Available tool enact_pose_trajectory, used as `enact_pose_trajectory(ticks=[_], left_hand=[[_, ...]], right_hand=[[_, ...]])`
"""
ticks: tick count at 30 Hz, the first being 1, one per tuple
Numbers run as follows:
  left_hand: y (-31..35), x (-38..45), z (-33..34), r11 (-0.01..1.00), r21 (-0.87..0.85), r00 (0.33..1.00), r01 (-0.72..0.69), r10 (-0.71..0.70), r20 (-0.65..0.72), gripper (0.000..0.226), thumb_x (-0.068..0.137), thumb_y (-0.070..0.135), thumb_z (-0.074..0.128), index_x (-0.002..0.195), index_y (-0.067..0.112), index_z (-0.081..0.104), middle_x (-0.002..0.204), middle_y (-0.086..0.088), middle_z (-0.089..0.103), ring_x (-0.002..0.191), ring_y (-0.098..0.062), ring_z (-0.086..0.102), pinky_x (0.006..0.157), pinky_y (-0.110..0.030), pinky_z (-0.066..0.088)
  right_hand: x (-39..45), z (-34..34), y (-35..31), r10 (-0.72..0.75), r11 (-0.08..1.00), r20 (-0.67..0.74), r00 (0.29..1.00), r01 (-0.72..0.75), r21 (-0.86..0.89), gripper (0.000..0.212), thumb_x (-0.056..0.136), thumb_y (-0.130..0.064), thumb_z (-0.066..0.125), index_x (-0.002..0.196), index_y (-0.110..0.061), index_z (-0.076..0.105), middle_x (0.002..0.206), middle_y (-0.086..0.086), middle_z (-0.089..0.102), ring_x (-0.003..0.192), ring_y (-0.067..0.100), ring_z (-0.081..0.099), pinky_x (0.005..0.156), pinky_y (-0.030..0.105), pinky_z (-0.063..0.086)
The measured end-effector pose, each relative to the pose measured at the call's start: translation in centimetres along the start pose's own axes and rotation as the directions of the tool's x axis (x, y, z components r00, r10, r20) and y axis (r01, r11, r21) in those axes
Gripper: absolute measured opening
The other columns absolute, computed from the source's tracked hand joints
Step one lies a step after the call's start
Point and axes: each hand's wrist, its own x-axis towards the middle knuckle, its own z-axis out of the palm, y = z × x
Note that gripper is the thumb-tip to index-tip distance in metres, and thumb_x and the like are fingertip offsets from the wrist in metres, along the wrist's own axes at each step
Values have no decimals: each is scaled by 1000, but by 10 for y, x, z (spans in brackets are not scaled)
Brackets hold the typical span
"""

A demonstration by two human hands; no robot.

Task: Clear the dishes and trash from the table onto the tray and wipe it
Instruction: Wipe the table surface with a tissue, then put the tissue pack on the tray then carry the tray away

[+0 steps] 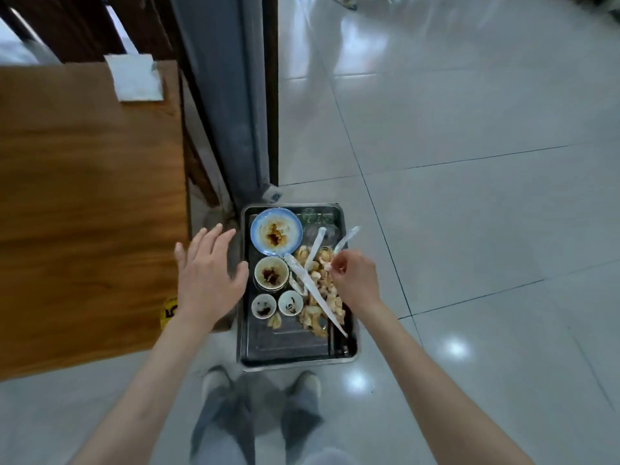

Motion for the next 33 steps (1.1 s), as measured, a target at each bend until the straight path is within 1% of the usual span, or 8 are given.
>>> enact_pose_trajectory(ticks=[5,8,13,17,23,27,30,33], left_hand=[[25,-9,26,998,20,999,54,-53,-11,55,85,34,59,136,19,45,145,-4,40,138,-23,27,112,-52,6],[29,-16,33,996,14,996,84,-84,-23,56,83,33,61,135,19,46,144,-3,41,138,-22,28,112,-50,6],[23,-26,36,990,44,991,136,-136,-12,55,83,32,62,135,19,47,144,-3,42,138,-22,28,111,-49,4],[15,-31,33,981,71,984,178,-178,-3,55,84,32,61,135,20,45,145,-1,40,139,-21,26,111,-49,3],[1,-23,24,975,70,978,209,-208,-21,56,84,32,62,136,20,45,145,-2,40,139,-21,25,112,-51,5],[-20,-12,12,970,55,971,239,-237,-29,55,86,34,60,137,22,43,146,0,38,140,-19,23,112,-51,4],[-43,6,-2,970,39,969,241,-238,-59,53,86,35,59,136,24,43,146,0,38,140,-18,21,112,-50,4],[-74,28,-21,974,39,970,223,-218,-105,52,86,36,60,135,24,45,145,-1,40,140,-19,24,111,-49,4]], right_hand=[[20,15,28,-46,999,53,998,46,7,7,76,-2,59,72,-6,61,73,5,60,69,18,53,64,32,45],[32,26,38,-9,1000,77,997,6,28,8,77,-2,57,71,-6,60,72,5,59,69,20,54,63,35,48],[48,42,49,43,997,125,991,-50,54,6,81,-3,60,81,-8,63,81,2,59,76,19,55,67,29,46],[51,45,54,52,998,139,989,-58,37,13,81,-2,60,90,-11,66,91,4,64,83,20,58,70,28,45],[54,44,52,40,999,147,988,-41,-1,10,82,-5,60,87,-11,65,88,2,64,81,19,57,67,28,45],[54,44,32,6,1000,185,983,0,-28,10,82,-6,58,85,-10,66,84,3,64,81,23,60,69,33,49],[59,47,-2,-80,996,199,977,86,-21,12,83,-12,58,91,-12,67,90,4,66,84,22,60,73,36,50],[67,56,-54,-154,988,228,961,156,10,19,87,-20,57,102,-13,65,100,2,65,93,20,59,76,32,48]])
